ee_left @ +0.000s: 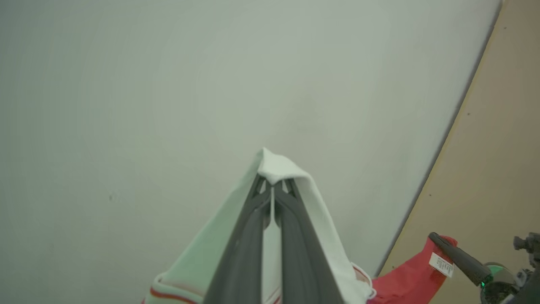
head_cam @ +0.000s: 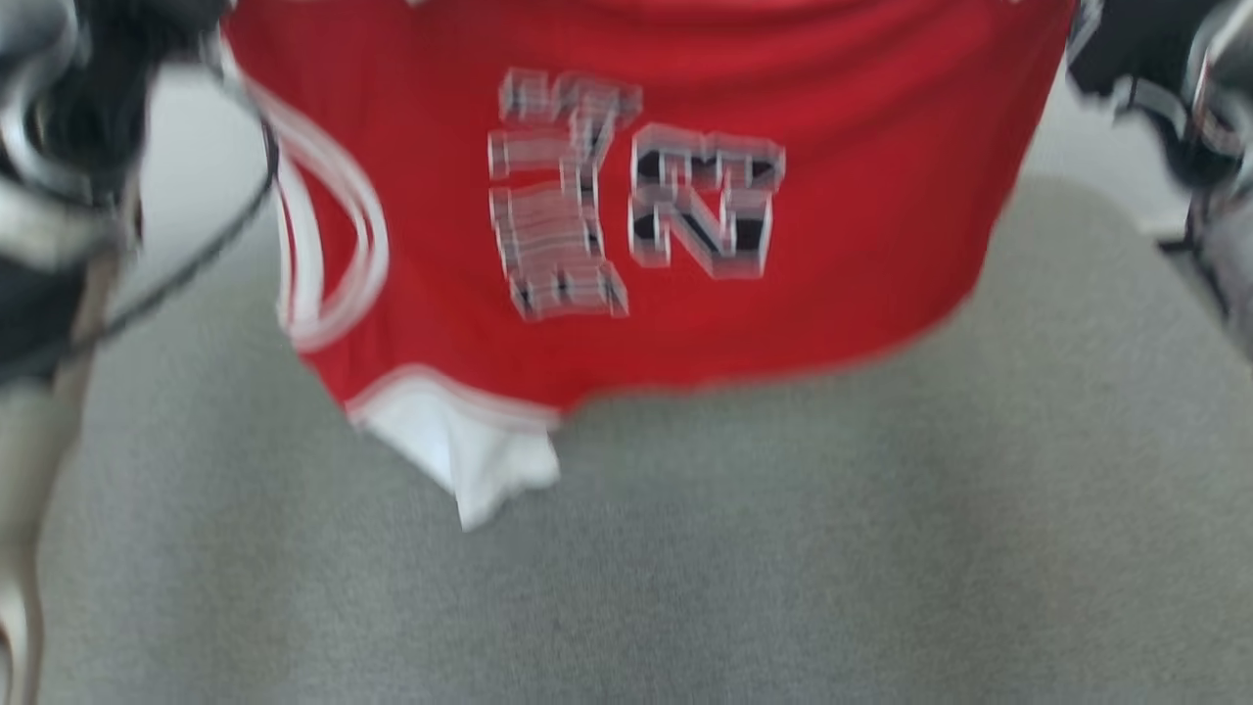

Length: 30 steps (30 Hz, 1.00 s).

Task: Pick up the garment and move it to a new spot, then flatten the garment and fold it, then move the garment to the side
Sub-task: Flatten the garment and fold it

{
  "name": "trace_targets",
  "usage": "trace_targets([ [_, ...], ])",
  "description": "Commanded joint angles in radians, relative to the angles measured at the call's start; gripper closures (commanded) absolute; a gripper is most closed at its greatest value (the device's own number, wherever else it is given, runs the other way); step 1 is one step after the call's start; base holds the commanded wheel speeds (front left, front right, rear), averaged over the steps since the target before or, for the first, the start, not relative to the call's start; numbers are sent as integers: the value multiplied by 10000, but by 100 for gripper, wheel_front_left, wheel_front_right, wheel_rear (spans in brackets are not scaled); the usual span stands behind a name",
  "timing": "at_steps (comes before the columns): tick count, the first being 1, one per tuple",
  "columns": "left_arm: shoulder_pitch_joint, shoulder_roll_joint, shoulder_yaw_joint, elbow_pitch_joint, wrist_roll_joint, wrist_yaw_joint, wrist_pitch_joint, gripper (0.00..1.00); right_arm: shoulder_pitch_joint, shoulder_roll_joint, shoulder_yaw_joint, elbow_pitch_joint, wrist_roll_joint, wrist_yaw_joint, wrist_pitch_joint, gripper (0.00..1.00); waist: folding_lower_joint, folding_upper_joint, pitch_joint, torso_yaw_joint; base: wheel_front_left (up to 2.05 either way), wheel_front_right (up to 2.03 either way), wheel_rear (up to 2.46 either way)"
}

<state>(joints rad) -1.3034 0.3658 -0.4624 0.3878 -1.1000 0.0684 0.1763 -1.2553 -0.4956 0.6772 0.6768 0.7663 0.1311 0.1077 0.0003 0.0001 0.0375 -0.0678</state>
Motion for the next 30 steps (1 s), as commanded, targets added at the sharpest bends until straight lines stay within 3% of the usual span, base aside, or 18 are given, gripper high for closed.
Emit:
trace_targets([
  [1,-717,-167,-156,580,446,-235,-399,100,-552,182,11,418,-294,-5,-160,100,-3,-1,2244,322,0,0,0],
  [7,-3522,-856,-400,3356,2105,-1077,-3304,100,-3114,841,-527,2573,-1796,-5,-2251,100,-3,-1,3993,325,0,0,0],
  [10,-4766,-1071,-504,4279,2765,-1497,-4231,100,-4293,1033,-1028,3545,-2584,-5,-3404,100,-3,-1,4661,243,0,0,0],
  [12,-5483,-1158,-313,4429,3203,-1684,-4407,100,-4999,1049,-1401,3878,-3195,-5,-3679,100,-3,-1,5174,257,0,0,0],
  [15,-5939,-1215,387,3598,3741,-1831,-4420,100,-5462,1003,-2107,3632,-3742,-5,-3727,100,-3,-1,5735,294,0,0,0],
  [19,-4835,-1865,1572,2276,4366,-1965,-4399,100,-4772,1175,-3528,2934,-4781,-5,-3716,100,-3,-1,6611,512,0,0,0],
  [21,-4240,-2095,1515,1848,4142,-1976,-4409,100,-4272,1317,-4129,2566,-5177,-5,-3720,100,-3,-1,6849,635,0,0,0],
  [26,-2823,-1887,924,1335,3141,-1985,-4425,100,-2839,1564,-4927,1887,-5615,-5,-3727,100,-3,-1,7009,830,0,0,0],
  [30,-1772,-1352,617,1043,2145,-1986,-4424,100,-1878,1771,-5231,1382,-5431,-5,-3725,100,-3,-1,6856,721,0,0,0],
])
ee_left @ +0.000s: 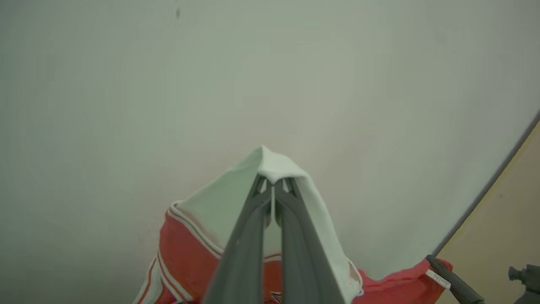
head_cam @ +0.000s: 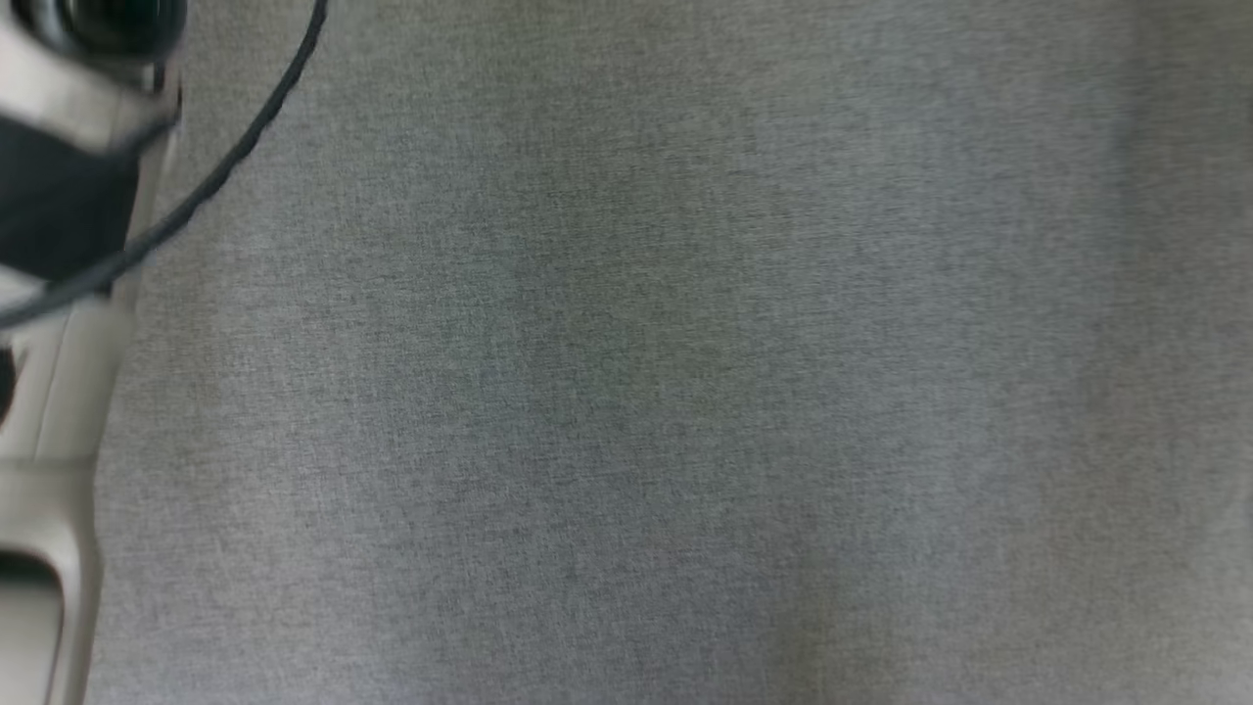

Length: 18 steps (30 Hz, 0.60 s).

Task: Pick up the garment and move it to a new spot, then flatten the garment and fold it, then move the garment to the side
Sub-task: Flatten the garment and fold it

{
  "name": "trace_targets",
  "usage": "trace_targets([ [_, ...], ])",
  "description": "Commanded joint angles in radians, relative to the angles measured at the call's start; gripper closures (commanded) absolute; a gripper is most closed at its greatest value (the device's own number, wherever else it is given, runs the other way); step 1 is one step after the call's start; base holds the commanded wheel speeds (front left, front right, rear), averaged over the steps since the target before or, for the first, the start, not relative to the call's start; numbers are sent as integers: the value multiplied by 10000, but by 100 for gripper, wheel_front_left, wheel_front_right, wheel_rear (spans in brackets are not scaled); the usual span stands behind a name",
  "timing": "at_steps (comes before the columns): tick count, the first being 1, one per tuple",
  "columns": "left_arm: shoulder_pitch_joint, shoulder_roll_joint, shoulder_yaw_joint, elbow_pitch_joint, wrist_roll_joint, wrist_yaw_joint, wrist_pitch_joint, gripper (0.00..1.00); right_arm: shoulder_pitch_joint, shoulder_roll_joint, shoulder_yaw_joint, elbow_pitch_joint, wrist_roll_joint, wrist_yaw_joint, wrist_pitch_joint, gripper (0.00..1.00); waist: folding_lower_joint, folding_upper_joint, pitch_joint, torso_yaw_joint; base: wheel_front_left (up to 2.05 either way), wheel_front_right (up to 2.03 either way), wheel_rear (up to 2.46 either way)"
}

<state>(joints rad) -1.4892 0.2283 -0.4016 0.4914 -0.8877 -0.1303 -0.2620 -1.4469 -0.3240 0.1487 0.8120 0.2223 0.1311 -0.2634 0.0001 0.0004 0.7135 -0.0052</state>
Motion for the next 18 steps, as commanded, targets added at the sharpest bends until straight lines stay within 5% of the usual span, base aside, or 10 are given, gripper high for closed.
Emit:
trace_targets([
  [1,400,174,-79,-77,-205,-1,-41,100,303,128,-34,-152,132,-5,-15,100,-1,-4,-15,47,0,0,0],
  [10,4879,2194,-618,-2879,-2382,16,195,100,3499,-77,220,-2122,1072,-5,-17,100,-1,-4,-1746,-94,0,0,0],
  [18,8905,3306,-450,-6033,-2851,775,113,100,6350,-470,631,-3406,1242,-7,-18,100,-1,-4,-3209,-97,0,0,0],
])
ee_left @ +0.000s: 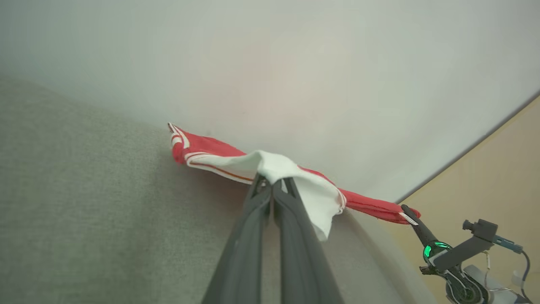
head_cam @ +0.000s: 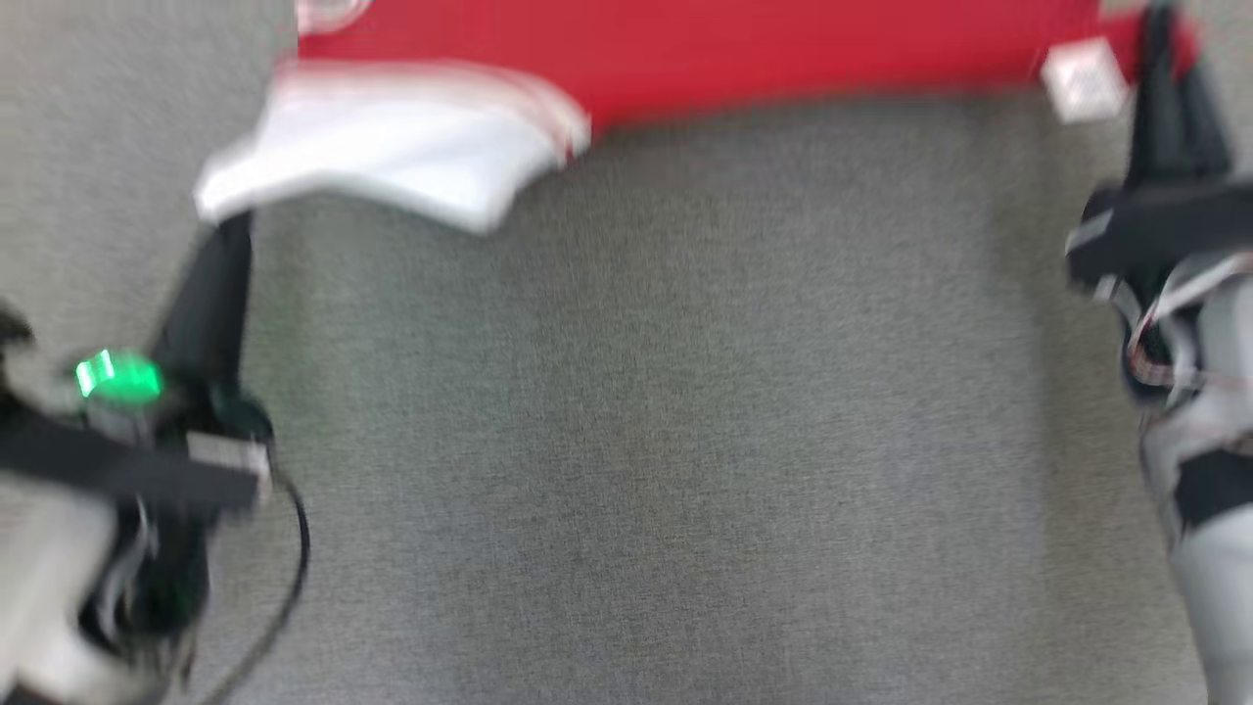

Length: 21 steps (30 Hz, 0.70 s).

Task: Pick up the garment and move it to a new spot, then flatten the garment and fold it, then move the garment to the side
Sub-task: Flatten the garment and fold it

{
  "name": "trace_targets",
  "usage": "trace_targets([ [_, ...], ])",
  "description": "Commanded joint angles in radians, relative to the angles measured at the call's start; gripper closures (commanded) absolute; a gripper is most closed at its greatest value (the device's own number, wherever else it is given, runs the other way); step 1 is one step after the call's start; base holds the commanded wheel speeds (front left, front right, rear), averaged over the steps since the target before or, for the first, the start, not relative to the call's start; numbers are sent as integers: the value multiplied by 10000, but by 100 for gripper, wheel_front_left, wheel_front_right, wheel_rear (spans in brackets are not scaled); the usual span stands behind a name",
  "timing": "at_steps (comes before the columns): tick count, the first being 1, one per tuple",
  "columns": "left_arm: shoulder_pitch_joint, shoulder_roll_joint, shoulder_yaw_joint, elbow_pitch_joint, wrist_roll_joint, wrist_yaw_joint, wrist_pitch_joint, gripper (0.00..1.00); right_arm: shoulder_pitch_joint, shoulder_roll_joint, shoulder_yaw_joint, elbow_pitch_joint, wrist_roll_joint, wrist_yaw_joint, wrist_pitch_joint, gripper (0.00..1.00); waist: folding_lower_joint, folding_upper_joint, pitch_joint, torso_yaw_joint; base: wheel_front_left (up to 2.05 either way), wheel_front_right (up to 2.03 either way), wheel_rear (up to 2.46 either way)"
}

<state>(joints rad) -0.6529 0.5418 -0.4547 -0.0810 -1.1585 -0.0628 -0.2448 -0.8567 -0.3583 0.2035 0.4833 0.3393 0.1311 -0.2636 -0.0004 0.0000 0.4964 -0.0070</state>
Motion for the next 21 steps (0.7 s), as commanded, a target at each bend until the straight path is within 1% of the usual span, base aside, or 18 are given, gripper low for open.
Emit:
trace_targets([
  [1,936,300,97,-664,-98,205,-78,100,747,-212,151,-214,121,-5,-16,100,4,0,-1188,-77,0,0,0],
  [5,2654,474,94,-1802,19,790,-143,100,1996,-492,191,-520,189,-7,-15,100,4,0,-1851,6,0,0,0],
  [7,3355,554,12,-2221,169,1044,-159,100,2556,-548,13,-655,247,-7,-15,100,4,0,-2157,54,0,0,0],
  [9,4034,463,-25,-2492,58,1205,-163,100,3123,-640,-113,-801,152,-7,-15,100,4,0,-2439,117,0,0,0],
  [10,4034,463,-25,-2492,58,1205,-163,100,3123,-640,-113,-801,152,-7,-15,100,4,0,-2439,117,0,0,0],
  [15,5325,299,-159,-2770,81,1607,-195,100,4456,-473,-490,-1099,43,-8,-16,100,4,0,-3009,223,0,0,0],
  [21,6361,366,-233,-3159,29,2078,-155,100,5727,-321,-723,-1633,-121,-7,-15,100,4,0,-3247,200,0,0,0],
])
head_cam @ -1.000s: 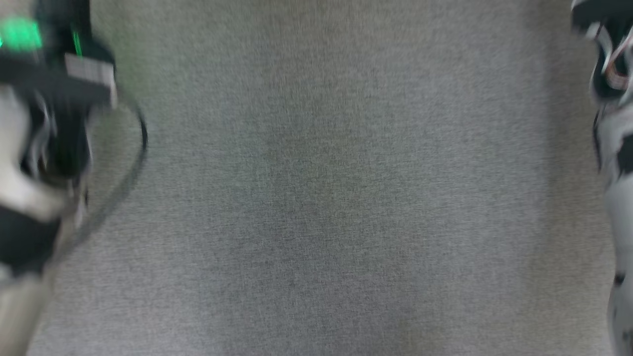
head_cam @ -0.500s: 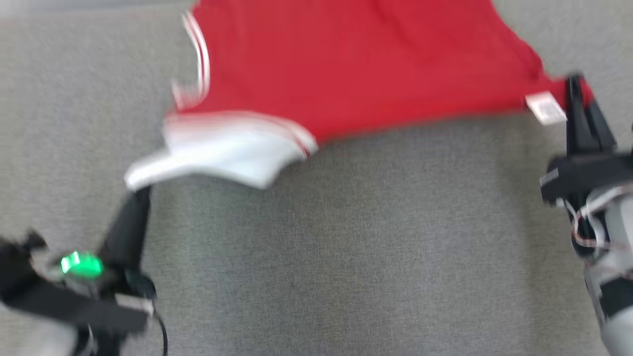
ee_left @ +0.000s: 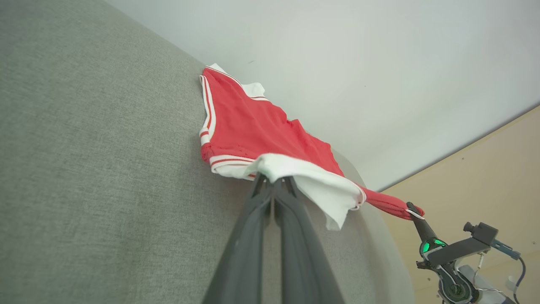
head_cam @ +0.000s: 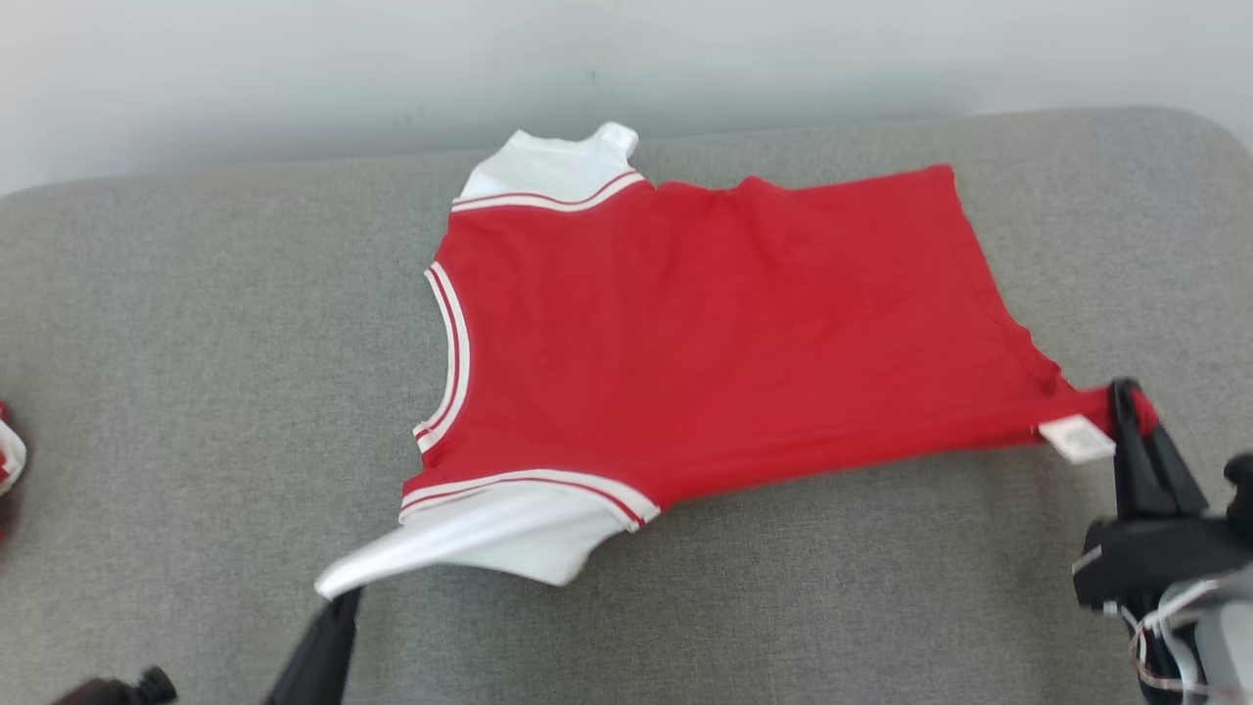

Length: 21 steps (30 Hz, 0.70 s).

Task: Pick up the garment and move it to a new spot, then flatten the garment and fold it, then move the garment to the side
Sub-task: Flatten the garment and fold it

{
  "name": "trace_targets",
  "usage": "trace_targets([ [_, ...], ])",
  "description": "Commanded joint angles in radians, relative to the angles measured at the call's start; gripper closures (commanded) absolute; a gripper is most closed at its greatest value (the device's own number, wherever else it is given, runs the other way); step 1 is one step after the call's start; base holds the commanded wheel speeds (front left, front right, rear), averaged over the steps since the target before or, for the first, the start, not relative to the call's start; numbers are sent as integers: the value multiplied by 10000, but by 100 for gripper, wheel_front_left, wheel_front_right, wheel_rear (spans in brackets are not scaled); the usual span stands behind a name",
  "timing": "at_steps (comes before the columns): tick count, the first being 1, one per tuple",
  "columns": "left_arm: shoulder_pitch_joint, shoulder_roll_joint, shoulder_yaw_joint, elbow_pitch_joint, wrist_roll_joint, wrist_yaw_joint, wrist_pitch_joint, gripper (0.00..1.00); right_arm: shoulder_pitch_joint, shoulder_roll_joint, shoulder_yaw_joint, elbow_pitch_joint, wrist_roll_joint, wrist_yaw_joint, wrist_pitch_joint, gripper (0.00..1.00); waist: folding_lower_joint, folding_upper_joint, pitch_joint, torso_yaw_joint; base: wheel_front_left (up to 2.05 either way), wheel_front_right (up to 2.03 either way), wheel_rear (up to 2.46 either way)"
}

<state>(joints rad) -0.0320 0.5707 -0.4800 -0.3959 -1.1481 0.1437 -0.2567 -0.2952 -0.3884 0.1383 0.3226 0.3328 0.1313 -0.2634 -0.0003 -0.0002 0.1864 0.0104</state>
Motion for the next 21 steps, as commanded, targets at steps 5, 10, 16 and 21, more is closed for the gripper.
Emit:
trace_targets([
  [5,514,20,-194,-134,-292,267,230,100,874,11,-197,-323,-162,-8,-17,100,3,2,-85,-104,0,0,0],
  [10,37,-422,-113,334,-451,195,172,100,830,60,-144,-268,-359,-8,-18,100,3,2,89,-333,0,0,0],
  [16,-1092,-1110,21,1238,-430,-137,108,100,45,279,-90,119,-672,-8,-18,100,3,2,552,-499,0,0,0],
  [21,-2421,-1546,42,2280,-217,-597,85,100,-867,470,-90,693,-961,-8,-15,100,3,2,1056,-488,0,0,0],
])
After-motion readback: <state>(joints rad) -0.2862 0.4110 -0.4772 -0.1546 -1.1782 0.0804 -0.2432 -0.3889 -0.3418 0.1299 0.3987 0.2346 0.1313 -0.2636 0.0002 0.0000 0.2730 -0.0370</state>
